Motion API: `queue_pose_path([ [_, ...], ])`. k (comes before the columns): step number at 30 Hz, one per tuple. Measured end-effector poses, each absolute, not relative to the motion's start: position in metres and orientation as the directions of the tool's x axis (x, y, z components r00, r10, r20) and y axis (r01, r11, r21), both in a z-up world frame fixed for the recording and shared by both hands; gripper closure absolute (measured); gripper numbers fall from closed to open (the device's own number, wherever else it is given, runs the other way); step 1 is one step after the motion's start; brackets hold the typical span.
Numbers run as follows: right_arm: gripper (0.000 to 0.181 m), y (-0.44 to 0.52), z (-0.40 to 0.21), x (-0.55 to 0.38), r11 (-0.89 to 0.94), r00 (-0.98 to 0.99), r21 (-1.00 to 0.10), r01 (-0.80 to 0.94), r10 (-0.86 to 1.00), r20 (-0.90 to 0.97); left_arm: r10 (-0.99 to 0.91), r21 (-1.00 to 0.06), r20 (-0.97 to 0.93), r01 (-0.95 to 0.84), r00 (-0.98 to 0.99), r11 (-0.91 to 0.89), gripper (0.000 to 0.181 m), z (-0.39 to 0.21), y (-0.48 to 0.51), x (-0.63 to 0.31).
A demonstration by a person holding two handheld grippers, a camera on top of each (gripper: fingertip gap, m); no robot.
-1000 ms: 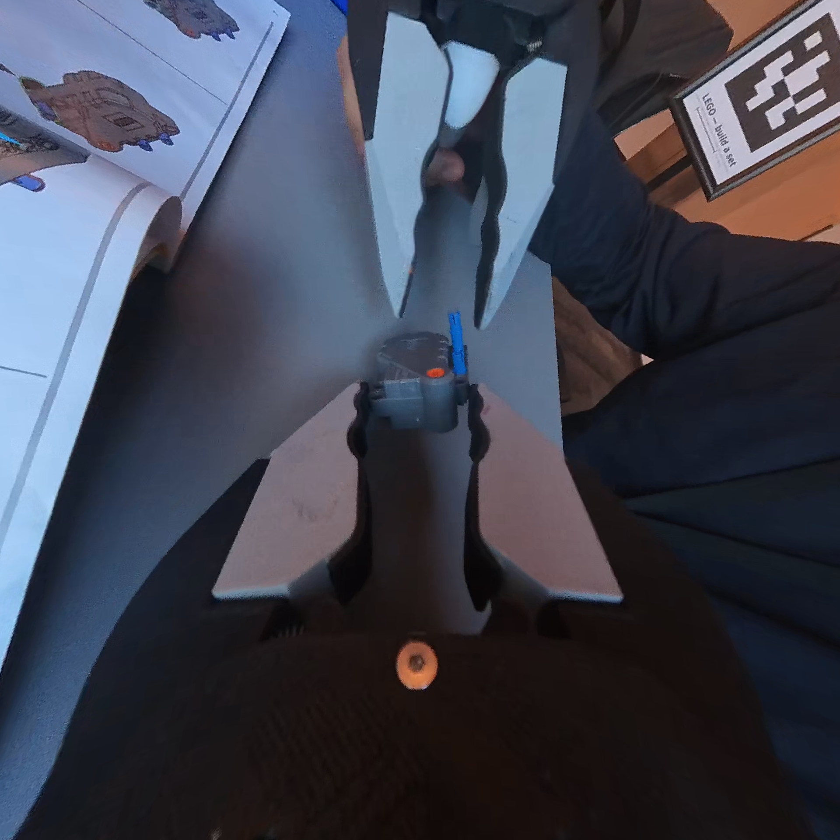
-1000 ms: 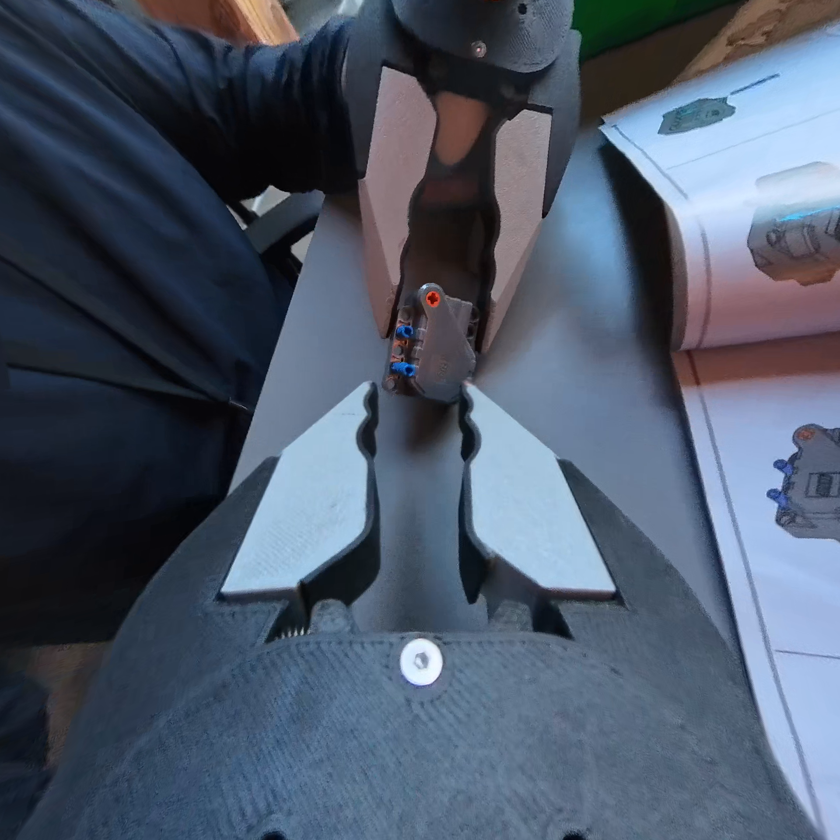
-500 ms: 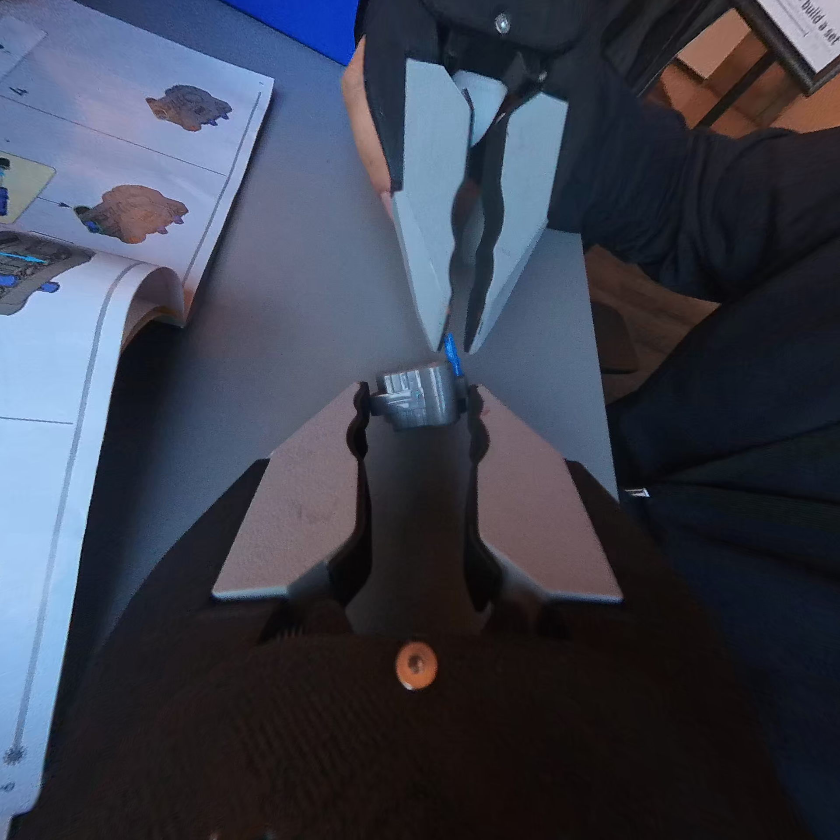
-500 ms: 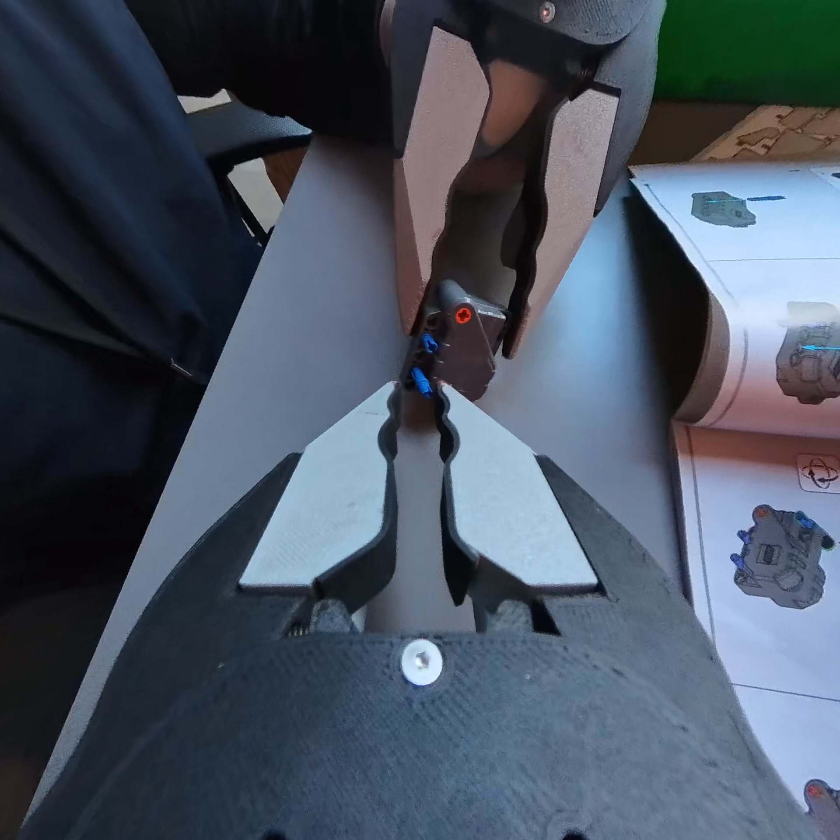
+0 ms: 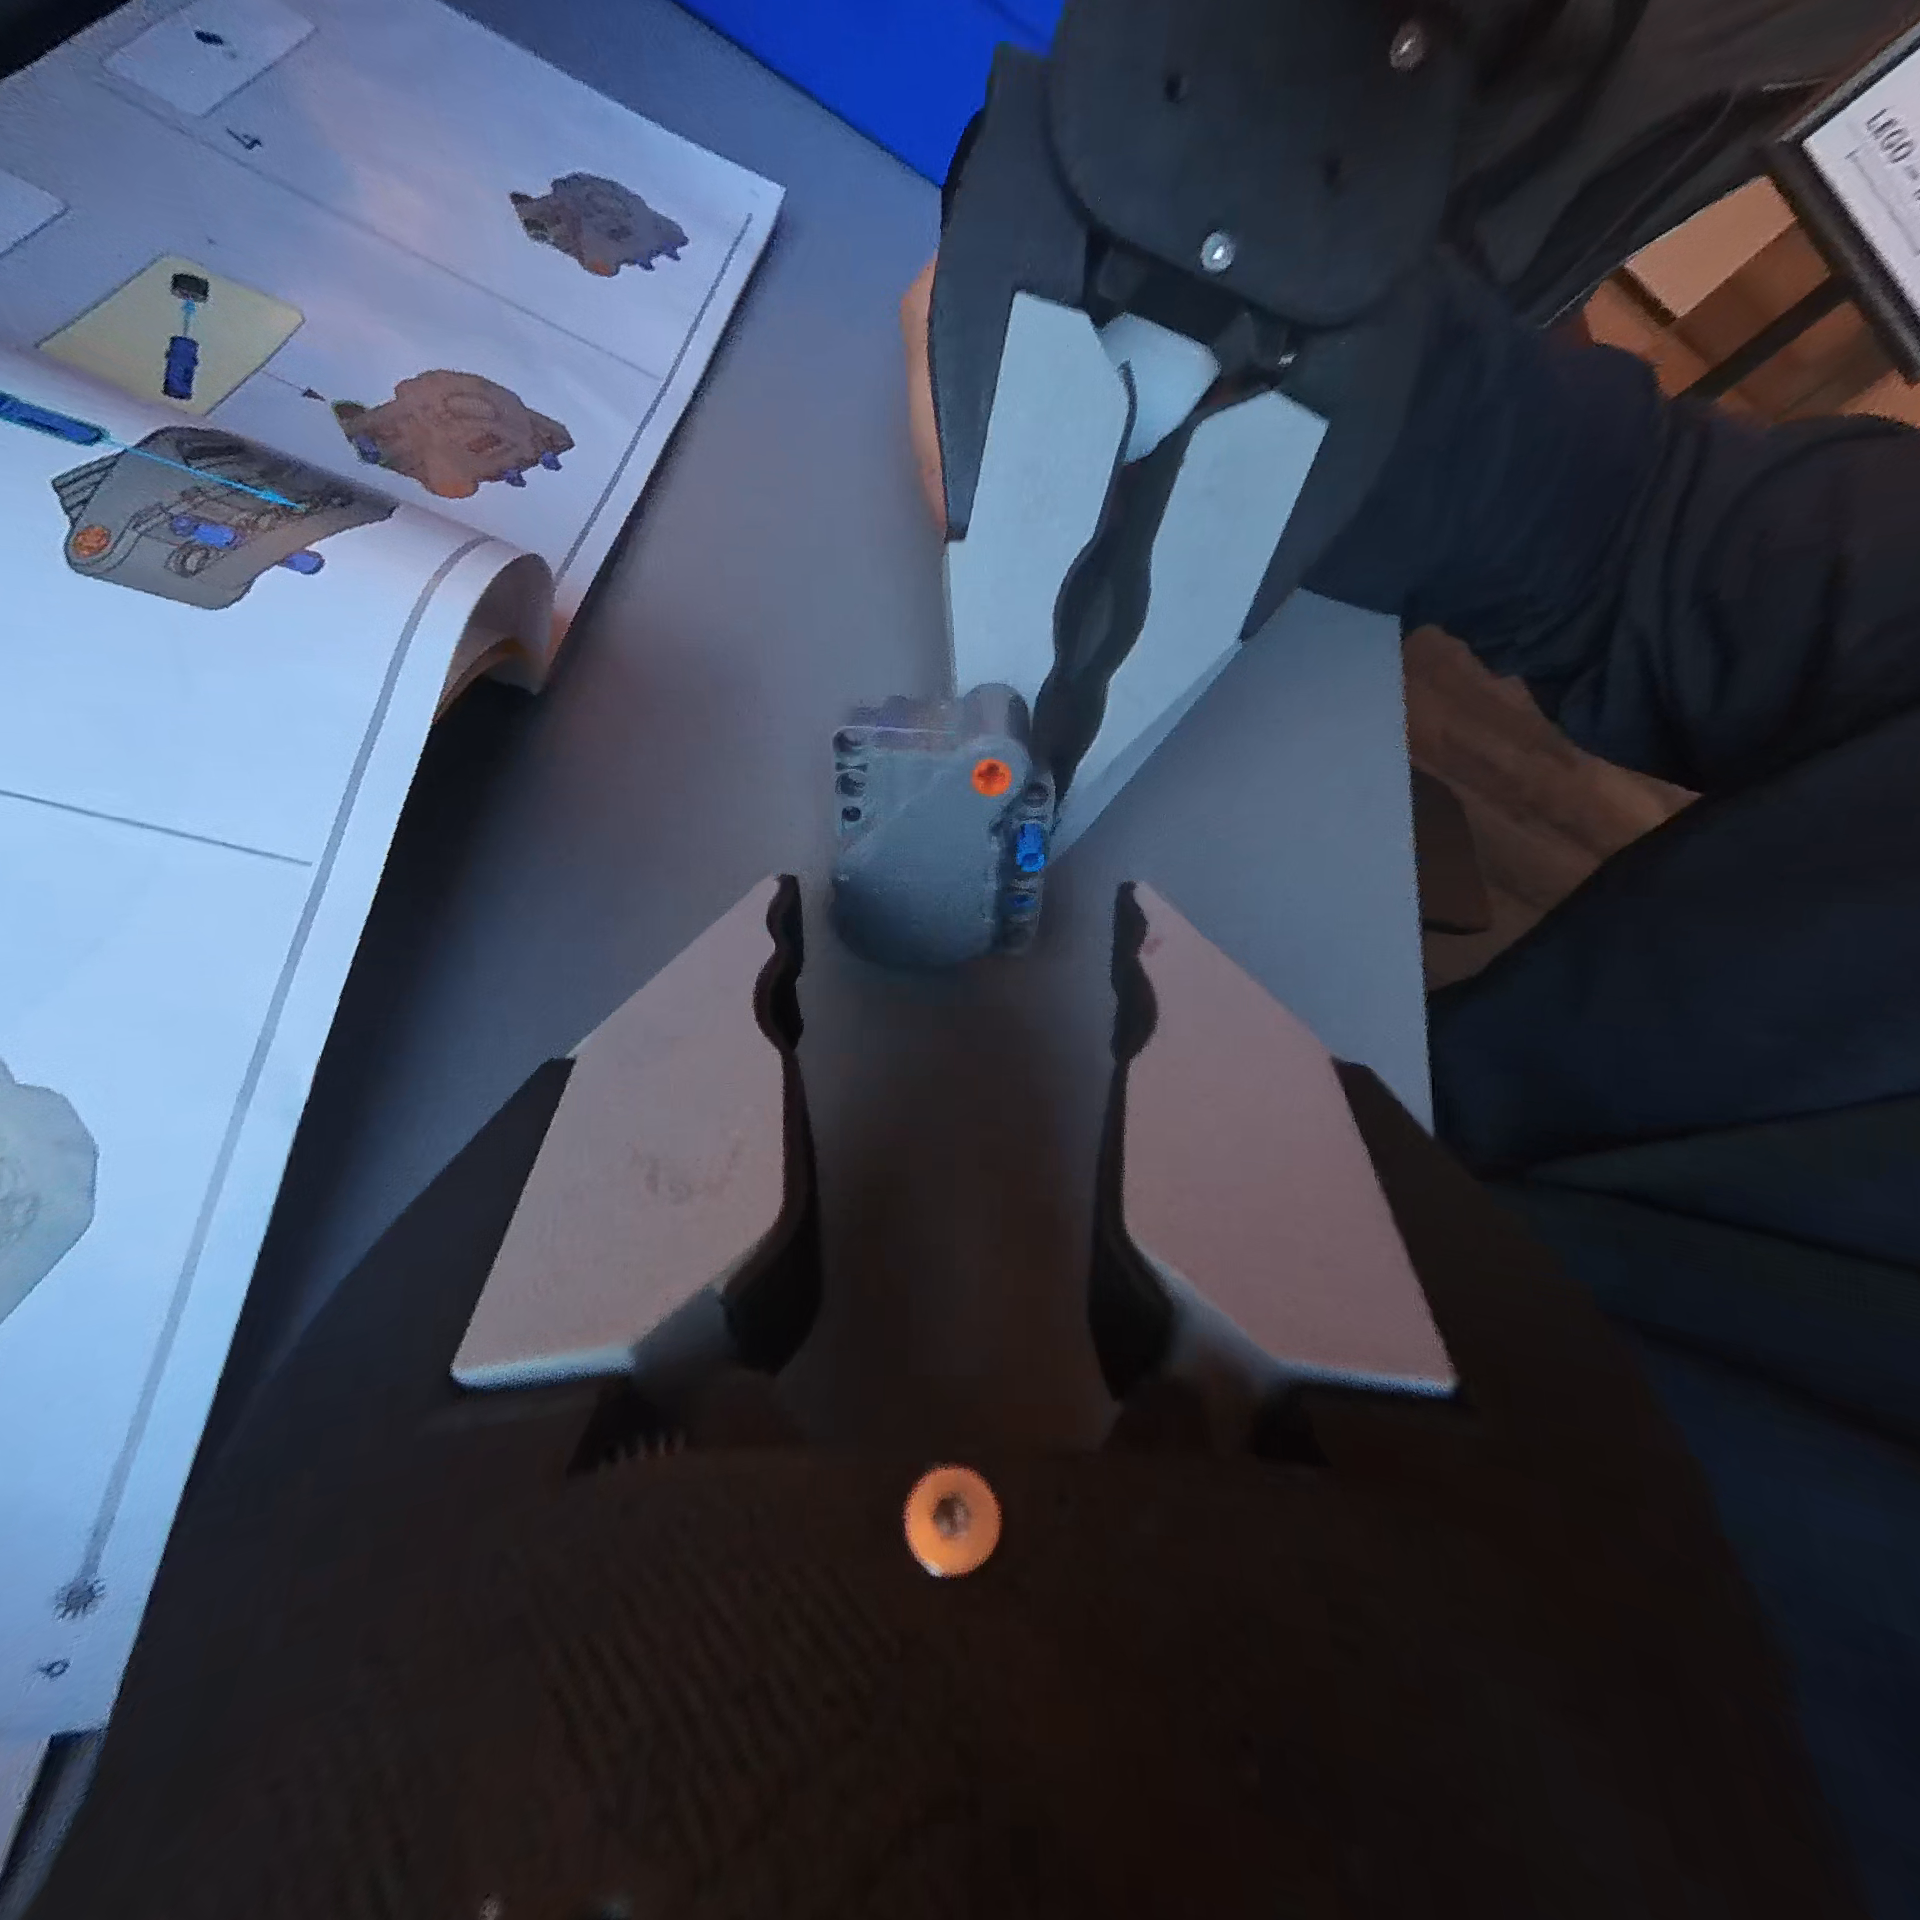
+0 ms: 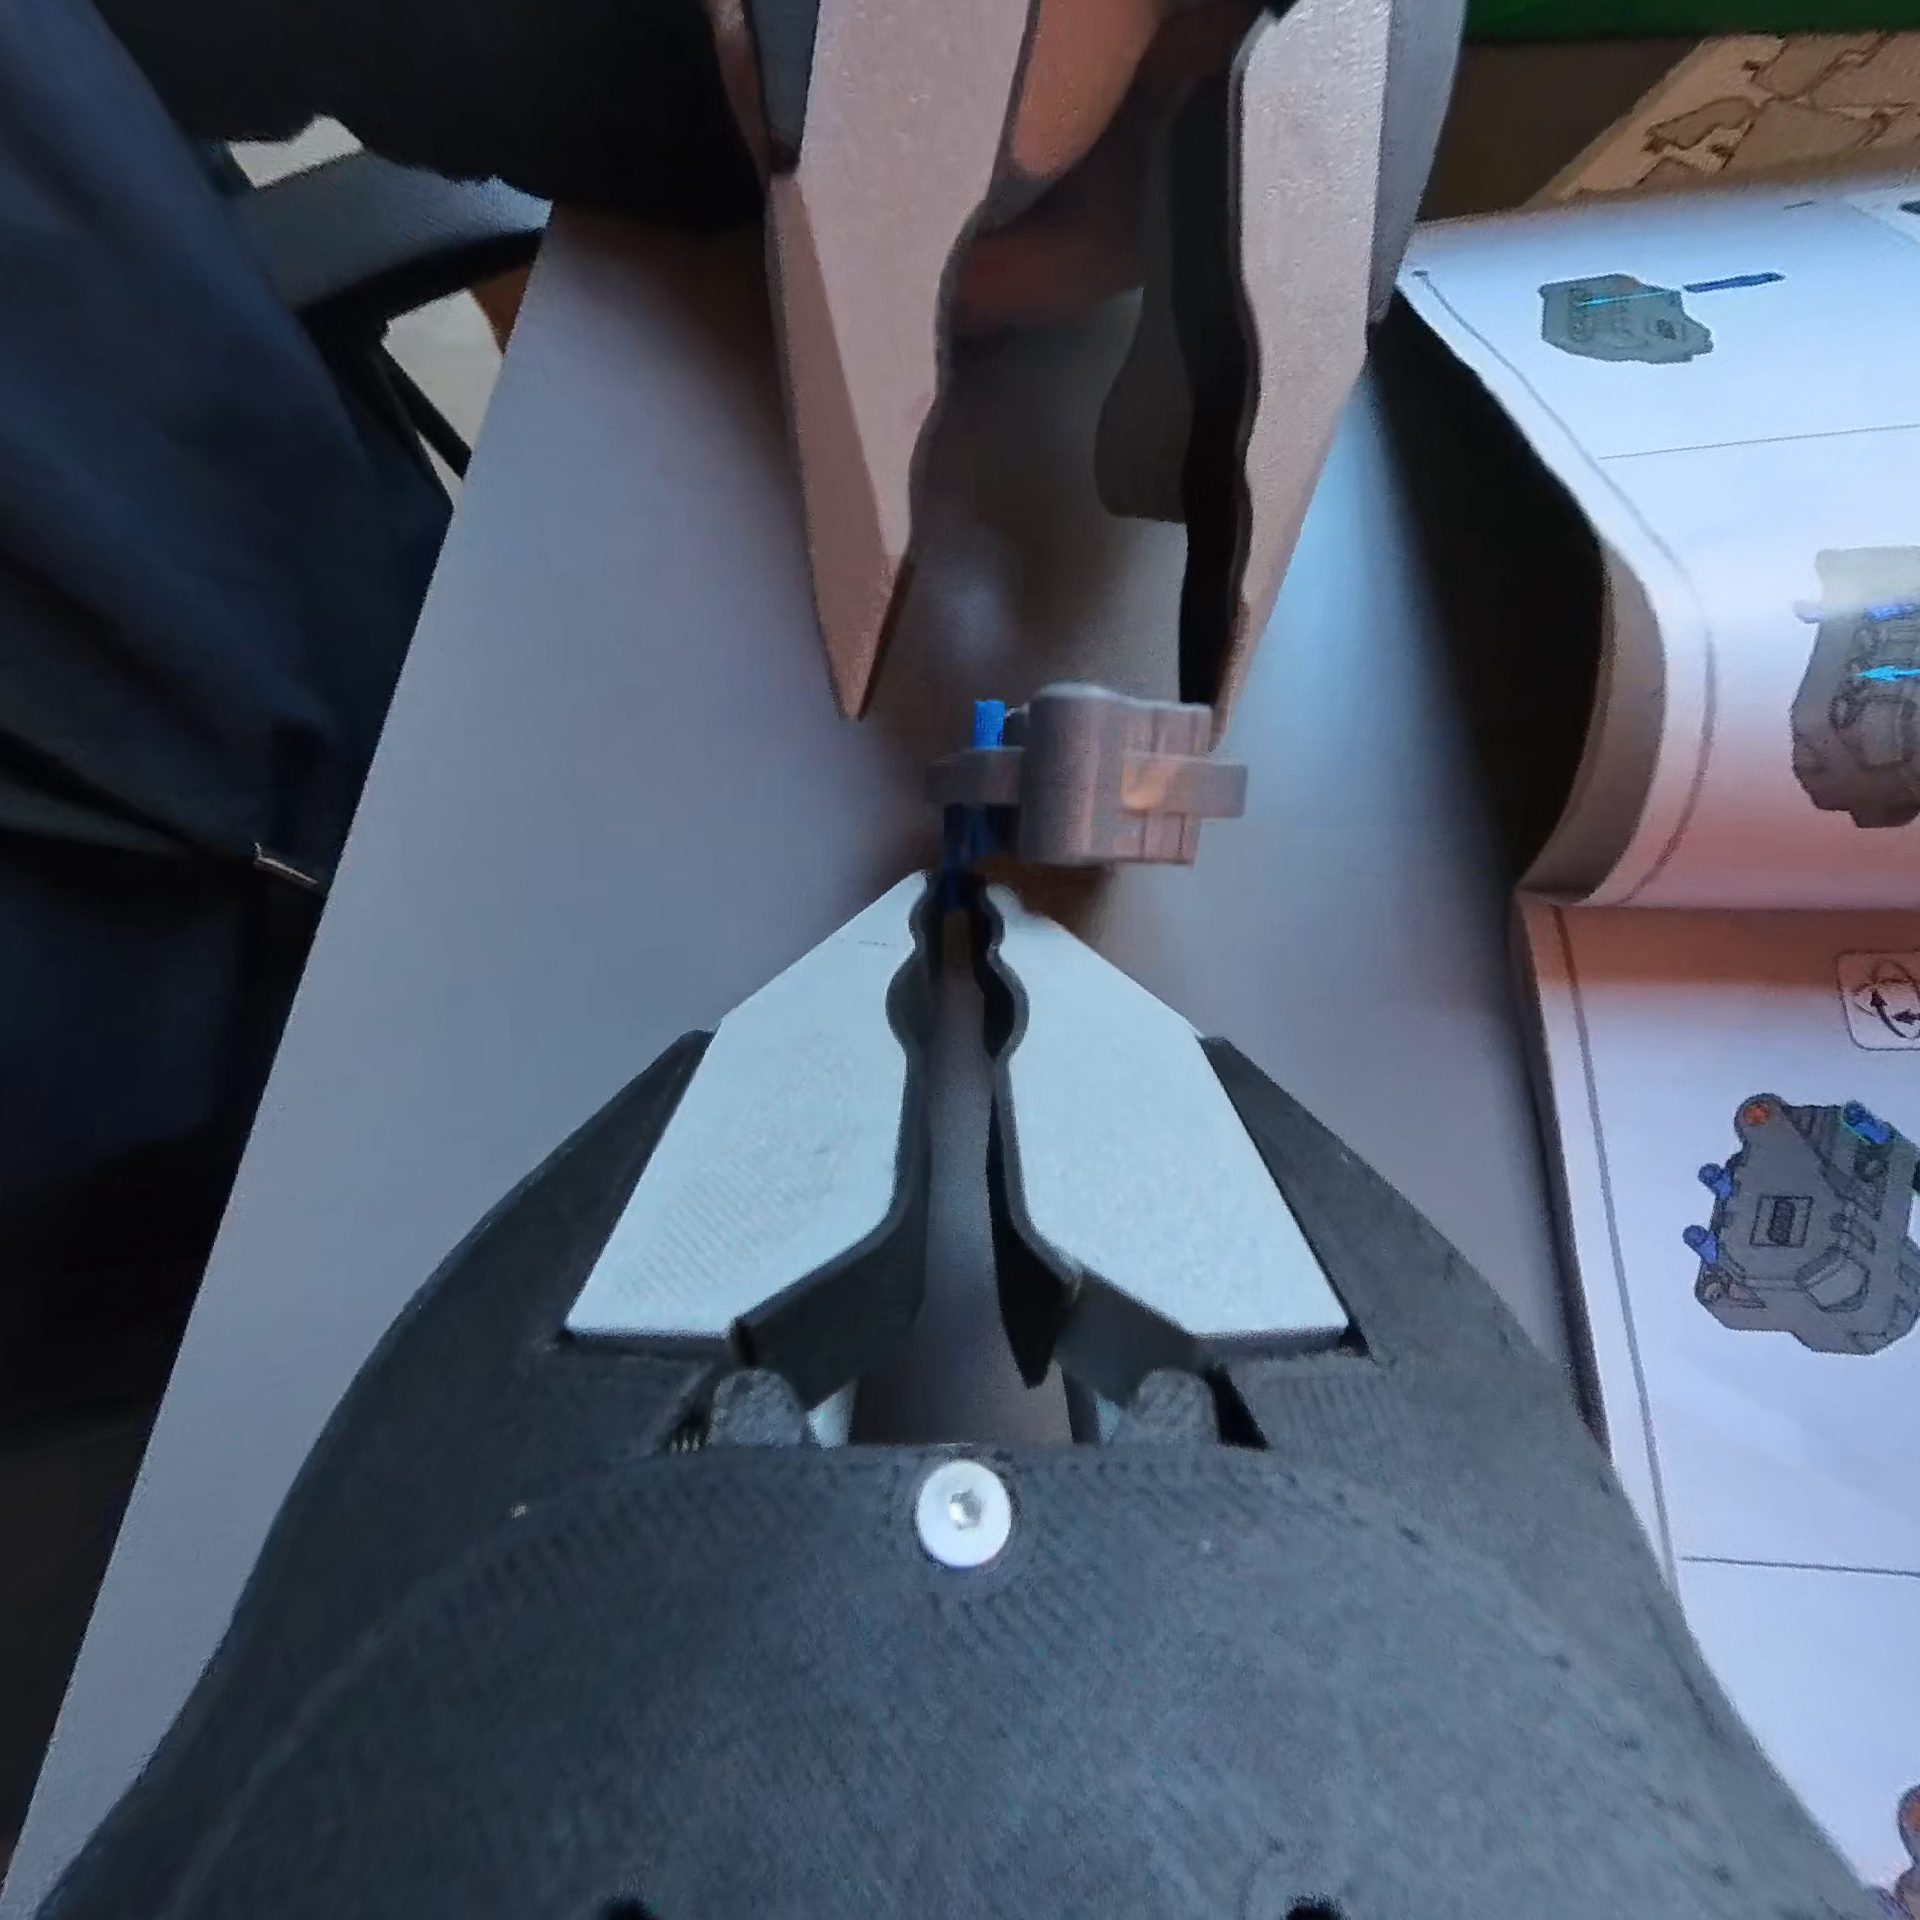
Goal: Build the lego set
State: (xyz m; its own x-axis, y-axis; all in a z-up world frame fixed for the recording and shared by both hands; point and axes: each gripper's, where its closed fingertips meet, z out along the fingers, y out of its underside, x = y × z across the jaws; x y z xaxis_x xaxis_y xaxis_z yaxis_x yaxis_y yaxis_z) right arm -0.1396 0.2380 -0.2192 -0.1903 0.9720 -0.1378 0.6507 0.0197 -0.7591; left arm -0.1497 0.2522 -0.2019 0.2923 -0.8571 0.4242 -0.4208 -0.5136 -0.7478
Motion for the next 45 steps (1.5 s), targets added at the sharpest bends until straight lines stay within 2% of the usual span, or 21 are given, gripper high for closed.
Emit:
queue_pose_path([
  [4, 0.18, 0.237, -0.217, -0.141, 0.041, -0.198, -0.769, 0.638, 0.974, -0.112, -0.875, -0.728, 0.379, -0.486, 0.303, -0.484, 0.125, -0.212, 0.249, -0.147],
  [10, 0.181, 0.235, -0.212, -0.144, 0.058, -0.215, -0.788, 0.613, 0.972, -0.096, -0.863, -0.727, 0.408, -0.467, 0.297, -0.504, 0.14, -0.21, 0.25, -0.146],
  [17, 0.181, 0.238, -0.207, -0.146, 0.07, -0.2, -0.801, 0.595, 0.978, -0.063, -0.834, -0.72, 0.464, -0.421, 0.298, -0.552, 0.14, -0.206, 0.252, -0.148],
  [30, 0.18, 0.236, -0.186, -0.147, 0.188, -0.202, -0.825, 0.532, 0.975, 0.092, -0.832, -0.77, 0.503, -0.318, 0.233, -0.554, 0.141, -0.186, 0.249, -0.146],
  [37, 0.18, 0.232, -0.177, -0.148, 0.312, -0.214, -0.811, 0.495, 0.948, 0.234, -0.878, -0.833, 0.421, -0.288, 0.226, -0.473, 0.138, -0.176, 0.251, -0.139],
  [41, 0.18, 0.233, -0.173, -0.148, 0.285, -0.204, -0.83, 0.479, 0.956, 0.21, -0.893, -0.851, 0.388, -0.283, 0.227, -0.442, 0.138, -0.173, 0.251, -0.141],
  [45, 0.179, 0.237, -0.169, -0.149, 0.231, -0.178, -0.855, 0.465, 0.97, 0.166, -0.926, -0.904, 0.27, -0.261, 0.263, -0.338, 0.138, -0.166, 0.257, -0.141],
])
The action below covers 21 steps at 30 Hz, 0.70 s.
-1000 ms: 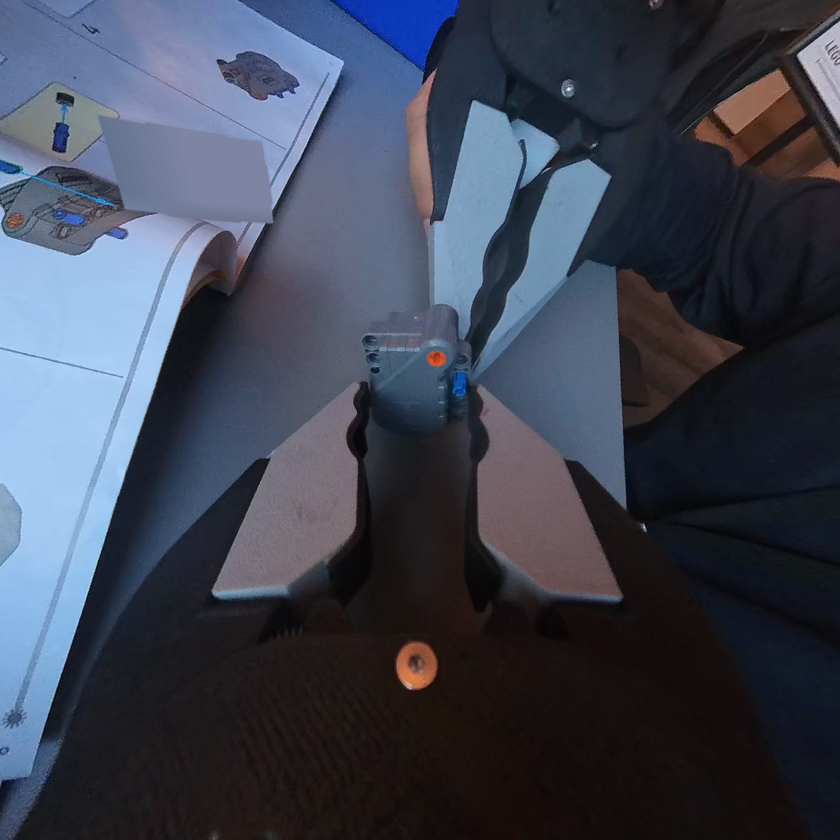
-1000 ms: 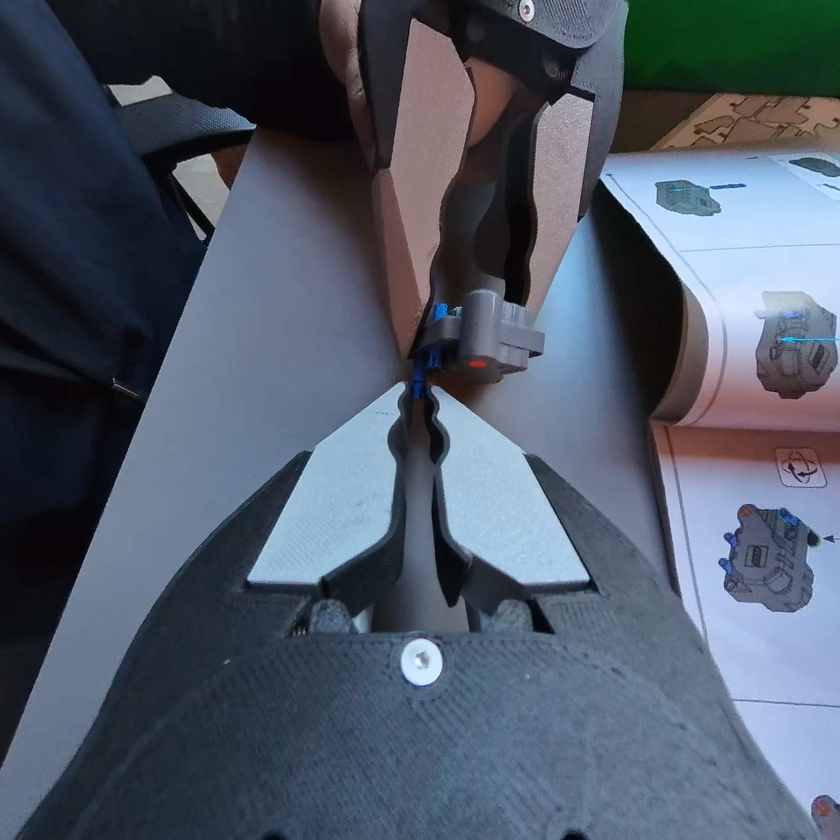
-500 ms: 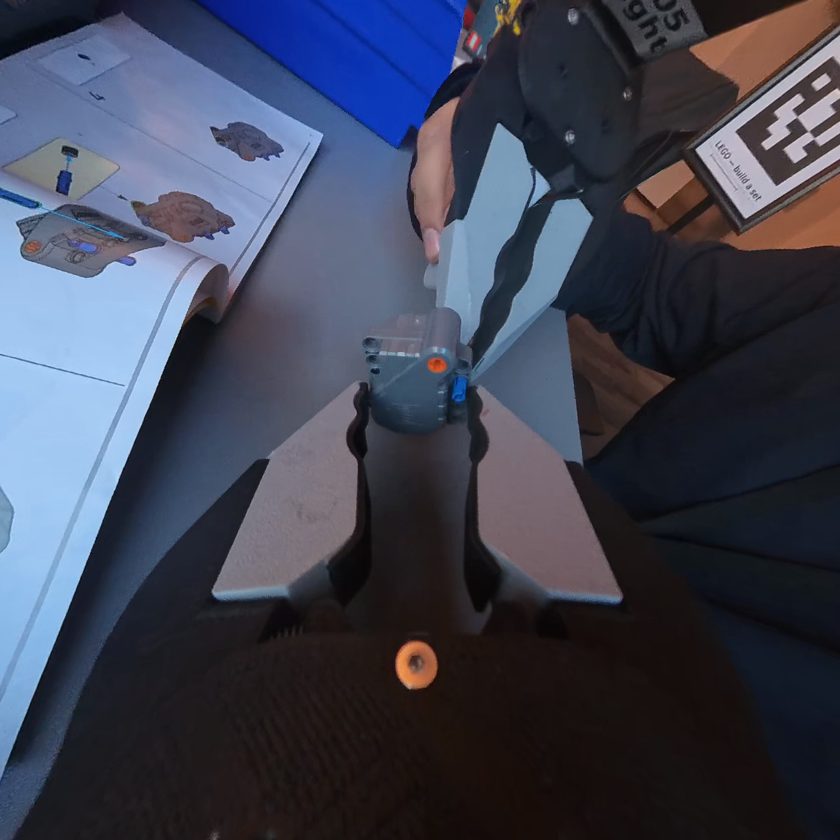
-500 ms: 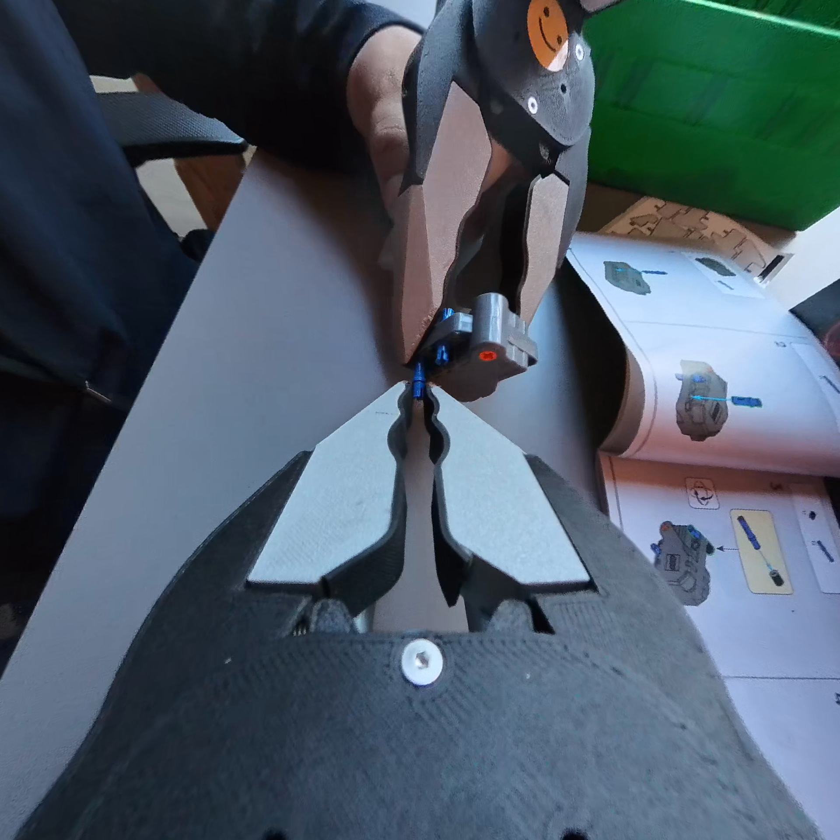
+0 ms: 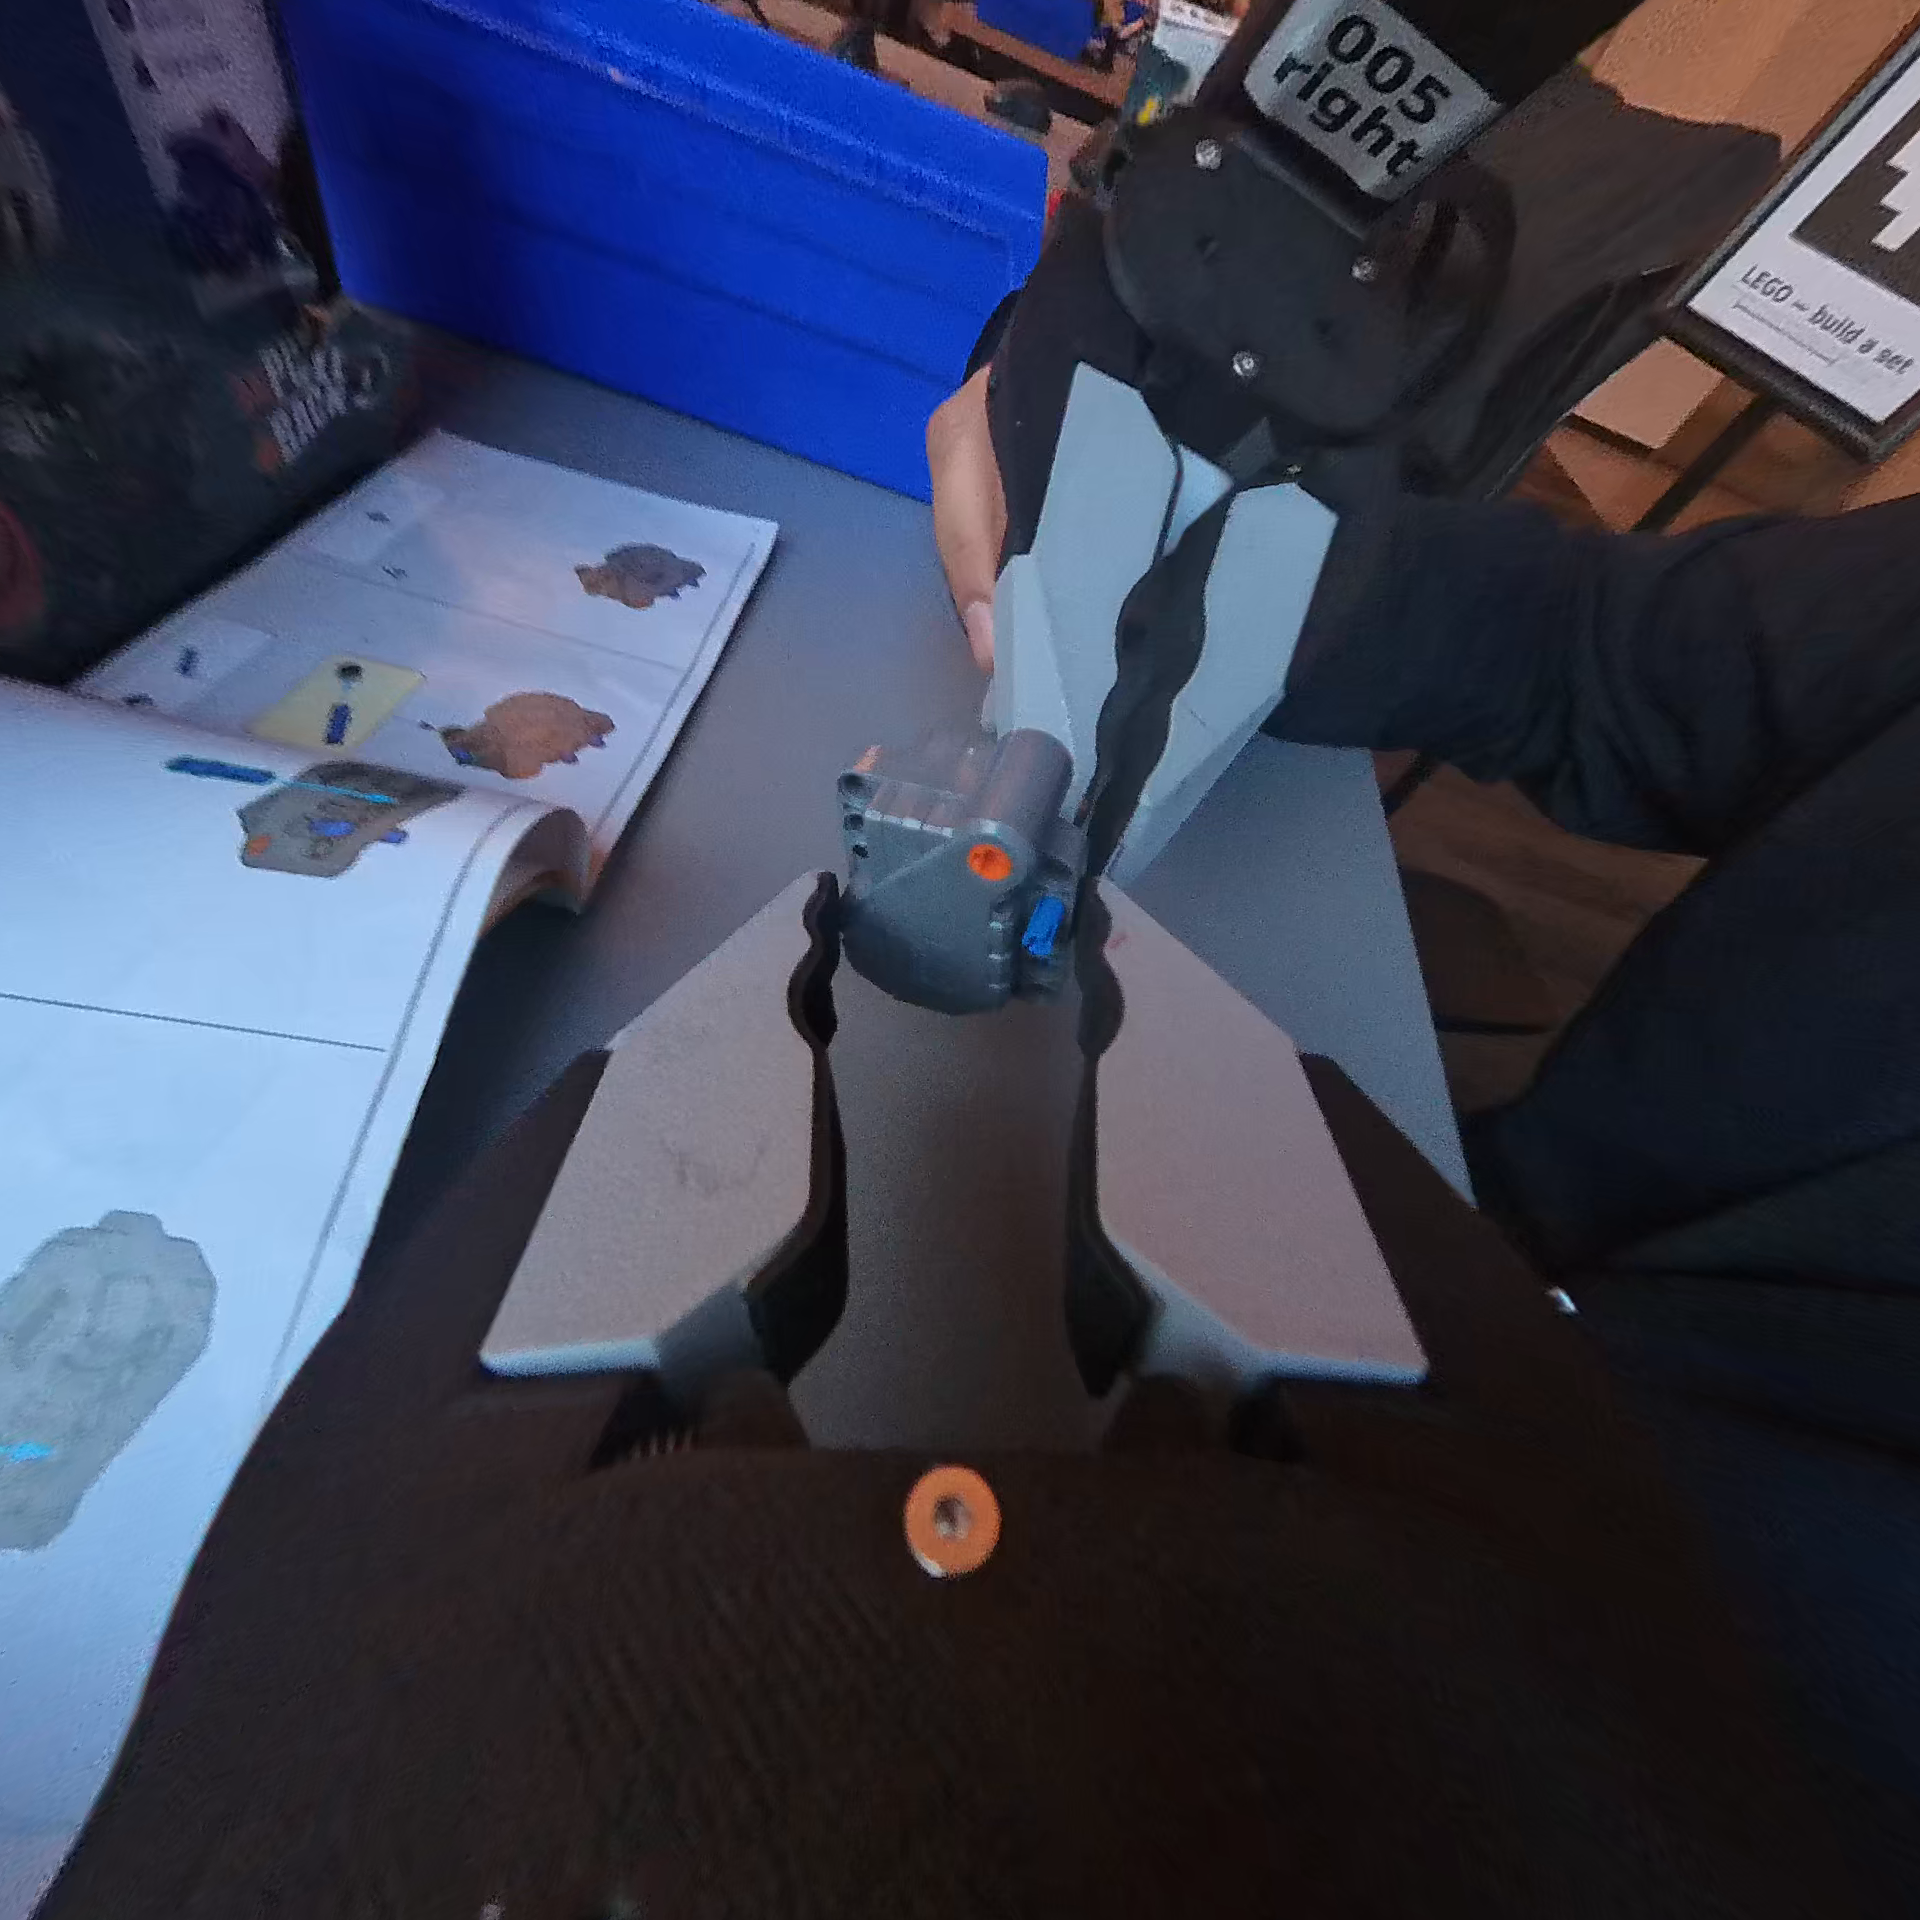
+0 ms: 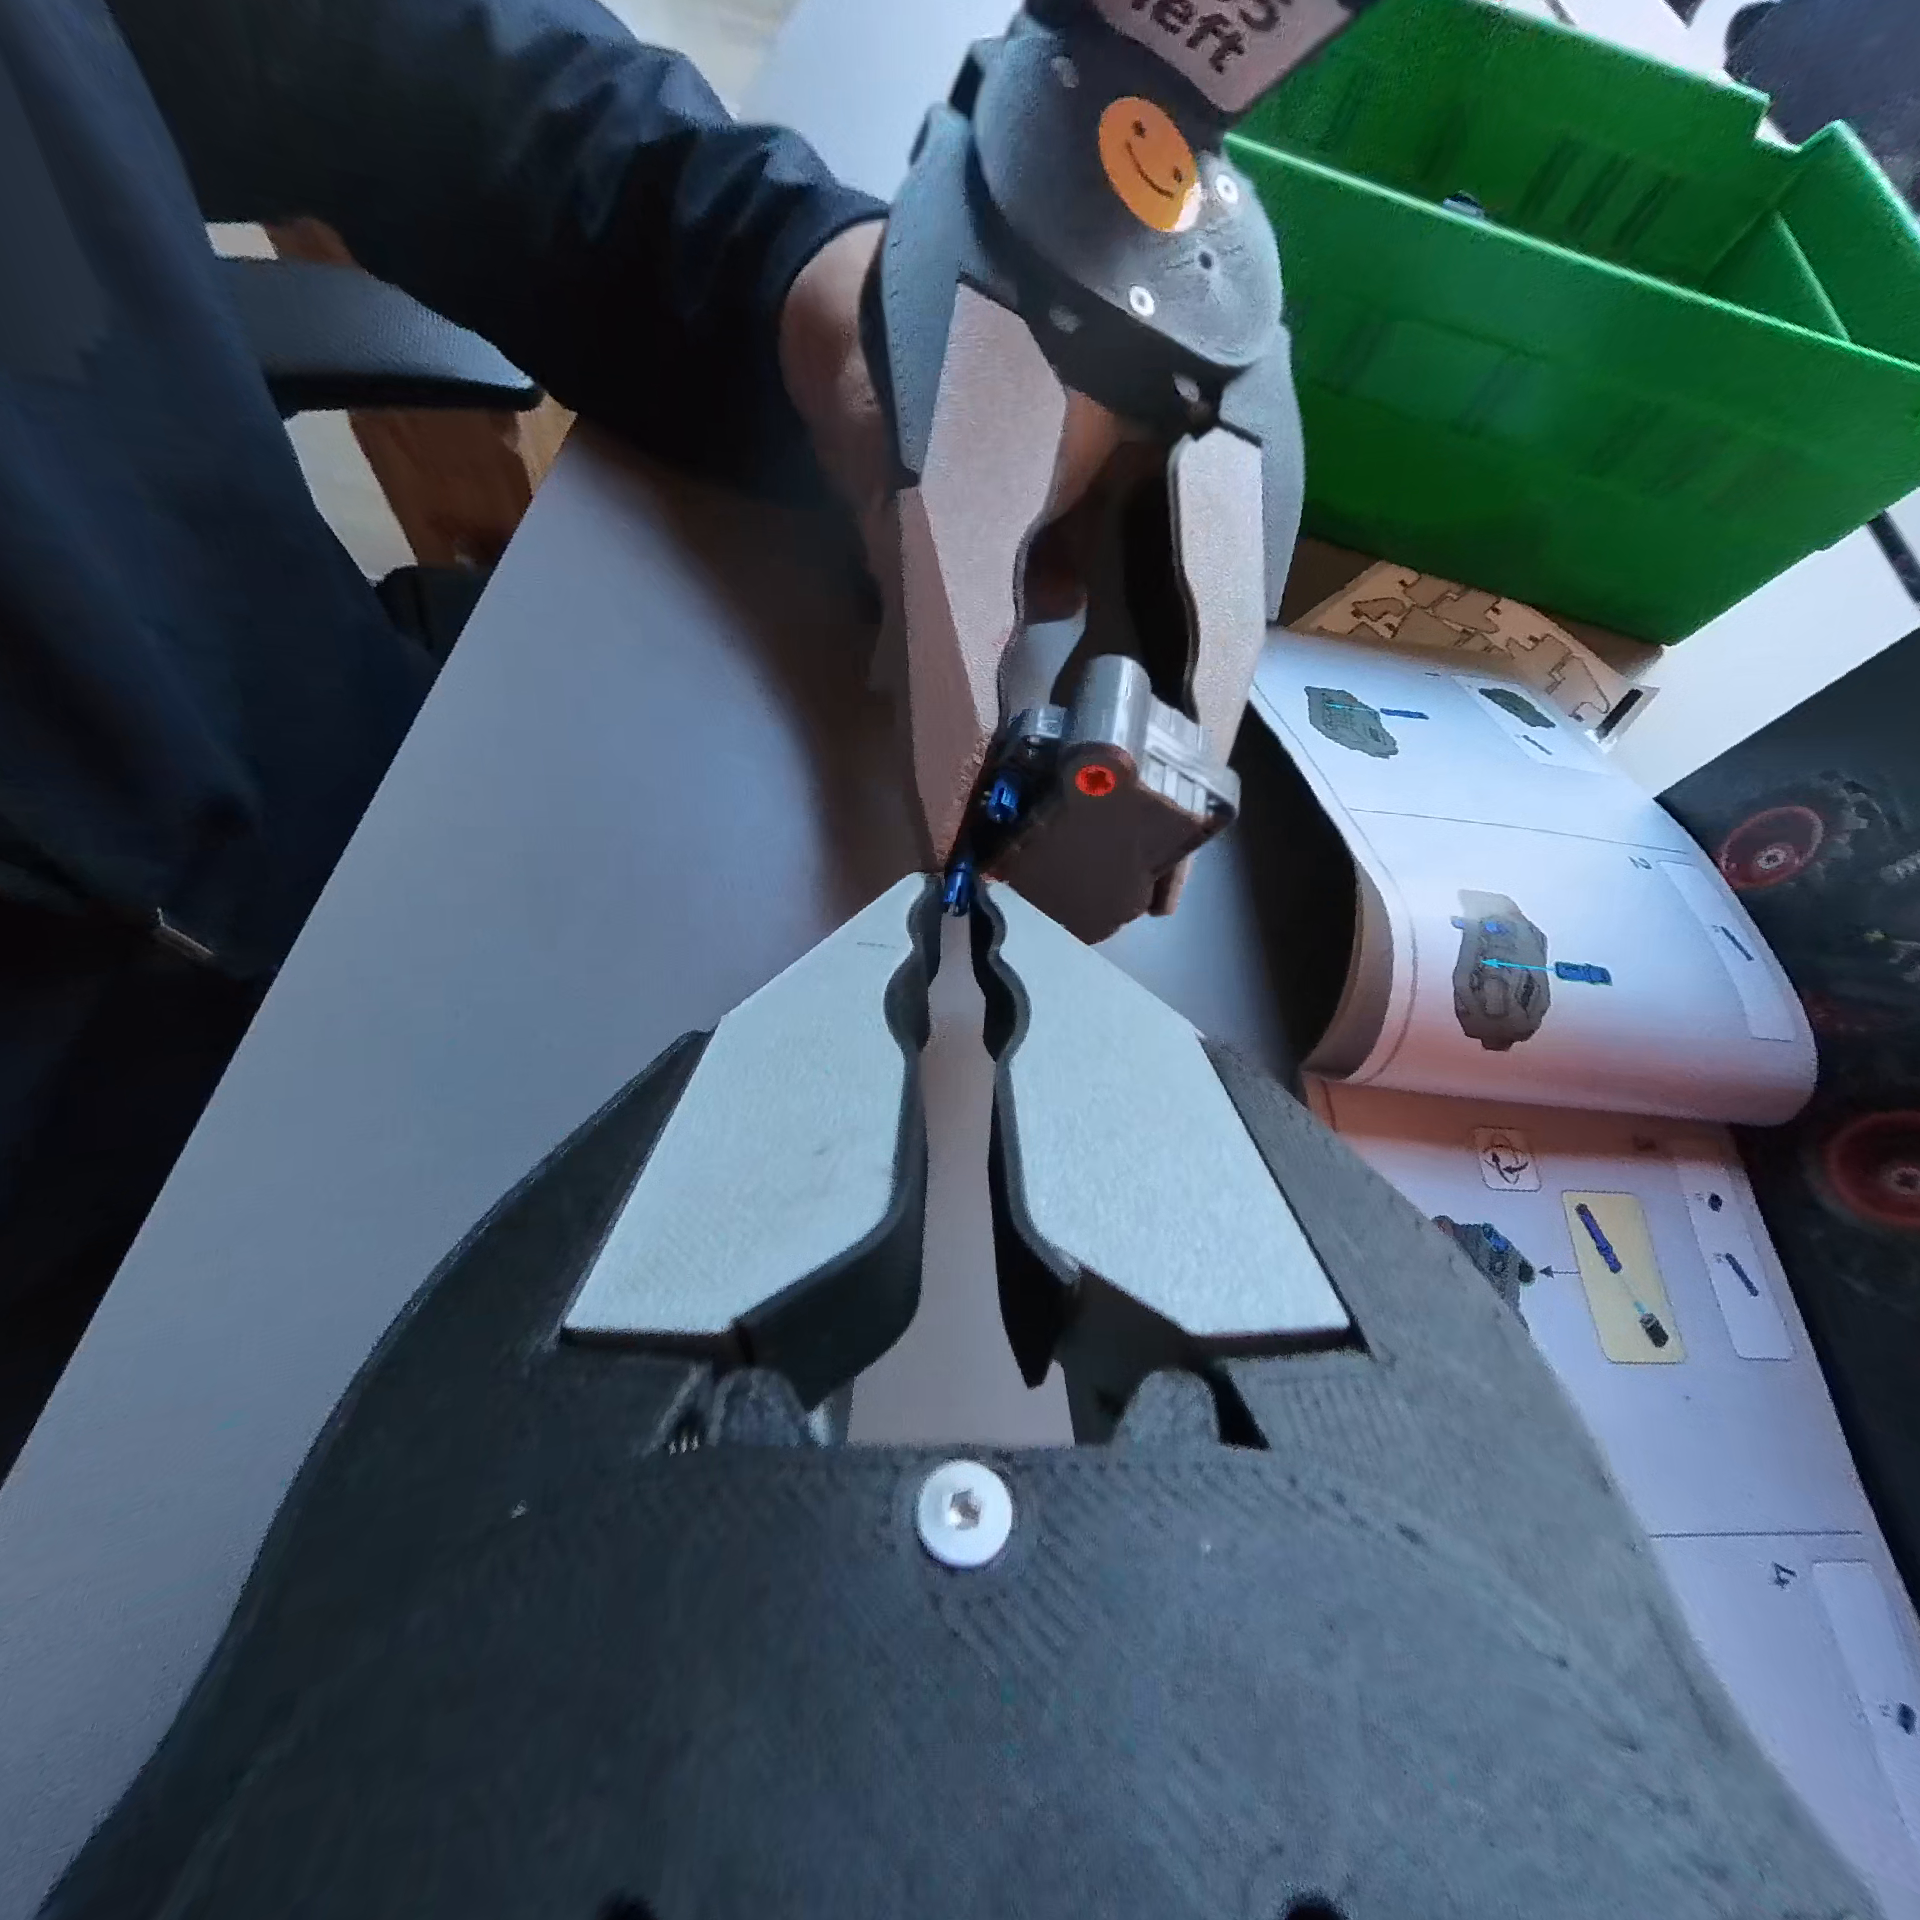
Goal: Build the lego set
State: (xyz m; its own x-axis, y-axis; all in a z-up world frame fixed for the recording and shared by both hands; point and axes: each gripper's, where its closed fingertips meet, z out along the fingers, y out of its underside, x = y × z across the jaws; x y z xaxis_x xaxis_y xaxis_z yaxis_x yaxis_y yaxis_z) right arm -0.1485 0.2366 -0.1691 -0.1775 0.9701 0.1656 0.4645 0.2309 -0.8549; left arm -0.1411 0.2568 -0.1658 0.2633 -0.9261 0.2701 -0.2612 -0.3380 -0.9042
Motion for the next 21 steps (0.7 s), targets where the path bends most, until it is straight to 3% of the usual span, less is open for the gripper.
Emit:
queue_pose_path([
  [6, 0.179, 0.241, -0.156, -0.148, 0.219, -0.146, -0.885, 0.411, 0.974, 0.173, -0.964, -0.976, 0.051, -0.191, 0.26, -0.103, 0.138, -0.144, 0.26, -0.142],
  [12, 0.181, 0.244, -0.157, -0.147, 0.217, -0.129, -0.885, 0.411, 0.975, 0.179, -0.944, -0.971, -0.131, -0.231, 0.302, 0.061, 0.139, -0.14, 0.263, -0.144],
  [17, 0.172, 0.252, -0.153, -0.144, 0.015, -0.106, -0.919, 0.395, 0.994, -0.029, -0.842, -0.884, -0.435, -0.331, 0.321, 0.33, 0.138, -0.131, 0.26, -0.146],
  [21, 0.173, 0.242, -0.15, -0.146, -0.132, -0.171, -0.921, 0.366, 0.963, -0.206, -0.776, -0.833, -0.532, -0.373, 0.34, 0.408, 0.138, -0.129, 0.26, -0.146],
])
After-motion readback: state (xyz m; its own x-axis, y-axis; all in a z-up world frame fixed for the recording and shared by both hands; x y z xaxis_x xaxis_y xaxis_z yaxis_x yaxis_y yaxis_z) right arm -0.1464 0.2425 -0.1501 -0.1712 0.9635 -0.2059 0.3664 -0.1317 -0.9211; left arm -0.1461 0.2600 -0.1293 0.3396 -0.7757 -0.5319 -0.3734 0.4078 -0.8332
